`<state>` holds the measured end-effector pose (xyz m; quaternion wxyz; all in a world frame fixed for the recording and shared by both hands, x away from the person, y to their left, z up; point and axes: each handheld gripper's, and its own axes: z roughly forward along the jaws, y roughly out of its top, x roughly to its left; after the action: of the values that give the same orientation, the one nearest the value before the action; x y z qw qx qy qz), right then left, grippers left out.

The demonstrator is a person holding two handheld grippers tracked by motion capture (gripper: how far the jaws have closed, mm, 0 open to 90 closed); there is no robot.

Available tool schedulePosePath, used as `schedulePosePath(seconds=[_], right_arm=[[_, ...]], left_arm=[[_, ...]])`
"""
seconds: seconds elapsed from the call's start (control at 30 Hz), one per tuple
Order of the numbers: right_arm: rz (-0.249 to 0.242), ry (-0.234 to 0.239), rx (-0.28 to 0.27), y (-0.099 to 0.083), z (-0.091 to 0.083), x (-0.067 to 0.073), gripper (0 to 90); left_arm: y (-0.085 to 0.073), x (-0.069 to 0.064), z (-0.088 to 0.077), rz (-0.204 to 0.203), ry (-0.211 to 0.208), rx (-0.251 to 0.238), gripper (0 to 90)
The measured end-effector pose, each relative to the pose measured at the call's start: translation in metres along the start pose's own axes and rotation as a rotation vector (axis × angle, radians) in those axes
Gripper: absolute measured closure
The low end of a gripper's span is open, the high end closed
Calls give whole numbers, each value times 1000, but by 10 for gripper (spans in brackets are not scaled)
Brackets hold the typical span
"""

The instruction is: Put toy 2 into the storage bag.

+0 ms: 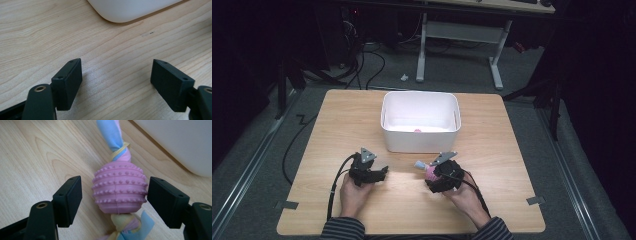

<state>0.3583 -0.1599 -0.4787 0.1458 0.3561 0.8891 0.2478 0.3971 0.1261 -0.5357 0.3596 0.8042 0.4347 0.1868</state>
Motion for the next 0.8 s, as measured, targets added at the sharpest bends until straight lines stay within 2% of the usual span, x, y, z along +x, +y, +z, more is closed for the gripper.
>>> schedulePosePath(seconds=[0.27, 0.8], right_arm=[[-13, -36, 52, 8, 11, -4, 281], [-16, -59, 98, 10, 20, -9, 324]], left_arm=[[0, 0, 0, 0, 0, 1, 256], [0, 0, 0, -1, -1, -1, 257]])
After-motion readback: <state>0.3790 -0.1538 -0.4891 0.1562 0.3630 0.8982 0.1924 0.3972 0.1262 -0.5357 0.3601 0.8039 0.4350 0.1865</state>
